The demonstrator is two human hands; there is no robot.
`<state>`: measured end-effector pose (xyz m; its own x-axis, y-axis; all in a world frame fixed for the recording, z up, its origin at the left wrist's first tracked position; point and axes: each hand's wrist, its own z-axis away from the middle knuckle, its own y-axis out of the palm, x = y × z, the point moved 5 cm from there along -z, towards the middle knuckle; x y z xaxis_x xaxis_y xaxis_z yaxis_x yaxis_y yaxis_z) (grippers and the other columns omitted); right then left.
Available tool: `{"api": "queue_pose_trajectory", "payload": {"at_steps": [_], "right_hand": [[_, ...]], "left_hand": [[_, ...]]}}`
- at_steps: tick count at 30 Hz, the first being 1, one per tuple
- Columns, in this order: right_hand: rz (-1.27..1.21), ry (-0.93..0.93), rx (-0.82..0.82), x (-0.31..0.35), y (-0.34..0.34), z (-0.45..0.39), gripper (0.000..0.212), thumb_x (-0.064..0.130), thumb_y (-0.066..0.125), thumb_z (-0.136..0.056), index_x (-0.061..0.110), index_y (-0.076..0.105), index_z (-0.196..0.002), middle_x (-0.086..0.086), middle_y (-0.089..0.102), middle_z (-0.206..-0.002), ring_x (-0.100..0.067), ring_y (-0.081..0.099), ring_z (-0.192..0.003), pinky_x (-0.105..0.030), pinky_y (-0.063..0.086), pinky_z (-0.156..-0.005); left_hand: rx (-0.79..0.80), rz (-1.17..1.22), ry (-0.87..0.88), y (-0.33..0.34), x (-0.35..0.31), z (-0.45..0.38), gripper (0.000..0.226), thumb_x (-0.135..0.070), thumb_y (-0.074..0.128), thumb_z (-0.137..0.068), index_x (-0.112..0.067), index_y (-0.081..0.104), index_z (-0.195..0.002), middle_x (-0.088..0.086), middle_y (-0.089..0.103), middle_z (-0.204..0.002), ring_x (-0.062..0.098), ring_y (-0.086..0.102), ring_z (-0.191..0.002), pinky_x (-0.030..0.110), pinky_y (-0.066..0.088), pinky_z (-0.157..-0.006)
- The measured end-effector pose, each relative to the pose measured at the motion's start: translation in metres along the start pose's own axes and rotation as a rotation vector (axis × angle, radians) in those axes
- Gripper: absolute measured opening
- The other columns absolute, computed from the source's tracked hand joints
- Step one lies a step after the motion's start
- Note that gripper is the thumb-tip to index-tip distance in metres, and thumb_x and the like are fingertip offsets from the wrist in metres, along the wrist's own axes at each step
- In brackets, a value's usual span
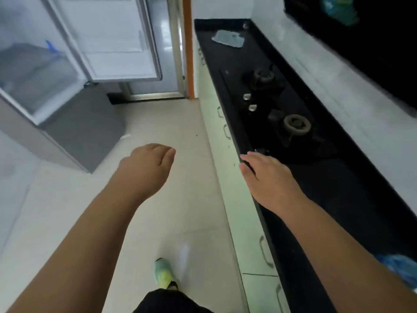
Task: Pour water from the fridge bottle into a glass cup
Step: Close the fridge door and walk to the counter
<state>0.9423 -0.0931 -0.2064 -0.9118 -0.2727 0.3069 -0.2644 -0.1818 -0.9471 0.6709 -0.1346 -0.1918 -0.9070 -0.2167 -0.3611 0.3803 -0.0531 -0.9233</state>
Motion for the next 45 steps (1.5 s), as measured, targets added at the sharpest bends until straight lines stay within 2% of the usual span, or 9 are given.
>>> {"api": "queue_pose_trajectory", "payload": {"at_steps": [3, 7, 11, 16, 21, 26, 33, 37, 45], "right_hand": [[0.049, -0.159, 0.030, 0.086, 0.016, -0.054, 0.047, 0.042, 0.034, -0.109, 0.024, 0.053, -0.149, 0.004, 0.052, -0.154, -0.023, 0.050, -0.140, -0.044, 0.038, -0.117], [0.075, -0.332, 0.088, 0.199, 0.052, -0.118, 0.045, 0.039, 0.034, -0.110, 0.023, 0.054, -0.147, 0.003, 0.056, -0.150, -0.021, 0.052, -0.137, -0.040, 0.040, -0.114], [0.074, -0.432, 0.102, 0.289, 0.073, -0.171, 0.047, 0.040, 0.032, -0.110, 0.024, 0.049, -0.151, 0.002, 0.050, -0.157, -0.019, 0.046, -0.144, -0.040, 0.036, -0.119], [0.043, -0.468, 0.040, 0.356, 0.049, -0.240, 0.048, 0.041, 0.032, -0.110, 0.024, 0.048, -0.152, 0.002, 0.050, -0.157, -0.020, 0.046, -0.143, -0.039, 0.035, -0.118], [-0.023, -0.514, -0.058, 0.395, 0.020, -0.320, 0.047, 0.044, 0.032, -0.110, 0.025, 0.052, -0.148, 0.001, 0.057, -0.149, -0.021, 0.052, -0.137, -0.039, 0.039, -0.111], [-0.039, -0.508, -0.003, 0.403, 0.037, -0.420, 0.047, 0.047, 0.032, -0.109, 0.027, 0.053, -0.147, 0.004, 0.058, -0.148, -0.020, 0.051, -0.138, -0.040, 0.040, -0.108], [-0.039, -0.551, 0.082, 0.420, 0.029, -0.575, 0.051, 0.048, 0.033, -0.110, 0.024, 0.047, -0.152, 0.002, 0.052, -0.154, -0.022, 0.050, -0.140, -0.043, 0.041, -0.114], [-0.021, -0.590, 0.031, 0.438, -0.002, -0.662, 0.050, 0.048, 0.034, -0.109, 0.025, 0.048, -0.151, 0.005, 0.052, -0.154, -0.021, 0.051, -0.138, -0.042, 0.042, -0.114], [0.033, -0.535, -0.111, 0.455, -0.063, -0.799, 0.054, 0.054, 0.032, -0.109, 0.029, 0.042, -0.155, 0.006, 0.043, -0.162, -0.021, 0.046, -0.146, -0.041, 0.036, -0.119]], "left_hand": [[-0.041, -0.111, -0.182, -0.028, 0.075, 0.006, 0.048, -0.048, 0.023, -0.109, -0.032, 0.061, -0.134, -0.006, 0.060, -0.143, 0.027, 0.054, -0.131, 0.048, 0.045, -0.103], [-0.089, -0.100, -0.318, -0.060, 0.168, 0.003, 0.046, -0.045, 0.024, -0.109, -0.029, 0.061, -0.132, -0.006, 0.061, -0.139, 0.027, 0.056, -0.127, 0.046, 0.045, -0.097], [-0.109, -0.043, -0.374, -0.093, 0.243, -0.015, 0.048, -0.049, 0.023, -0.109, -0.034, 0.053, -0.143, -0.008, 0.057, -0.147, 0.024, 0.052, -0.134, 0.048, 0.044, -0.103], [-0.174, -0.062, -0.375, -0.160, 0.290, -0.056, 0.051, -0.050, 0.023, -0.110, -0.033, 0.047, -0.151, -0.006, 0.050, -0.157, 0.024, 0.046, -0.143, 0.051, 0.039, -0.111], [-0.238, -0.103, -0.341, -0.212, 0.305, -0.124, 0.052, -0.050, 0.023, -0.109, -0.032, 0.045, -0.153, -0.006, 0.047, -0.158, 0.025, 0.045, -0.142, 0.053, 0.039, -0.111], [-0.211, -0.127, -0.367, -0.219, 0.314, -0.210, 0.051, -0.050, 0.025, -0.109, -0.031, 0.045, -0.152, -0.006, 0.048, -0.158, 0.025, 0.046, -0.142, 0.053, 0.039, -0.112], [-0.245, -0.173, -0.436, -0.257, 0.324, -0.348, 0.051, -0.053, 0.025, -0.108, -0.033, 0.046, -0.150, -0.006, 0.051, -0.154, 0.022, 0.049, -0.139, 0.049, 0.042, -0.112], [-0.303, -0.174, -0.408, -0.289, 0.324, -0.431, 0.051, -0.054, 0.025, -0.107, -0.033, 0.047, -0.147, -0.006, 0.053, -0.152, 0.021, 0.050, -0.138, 0.050, 0.043, -0.113], [-0.334, -0.241, -0.273, -0.350, 0.321, -0.588, 0.052, -0.054, 0.028, -0.109, -0.033, 0.042, -0.154, -0.007, 0.043, -0.161, 0.021, 0.039, -0.147, 0.045, 0.036, -0.115]]}}
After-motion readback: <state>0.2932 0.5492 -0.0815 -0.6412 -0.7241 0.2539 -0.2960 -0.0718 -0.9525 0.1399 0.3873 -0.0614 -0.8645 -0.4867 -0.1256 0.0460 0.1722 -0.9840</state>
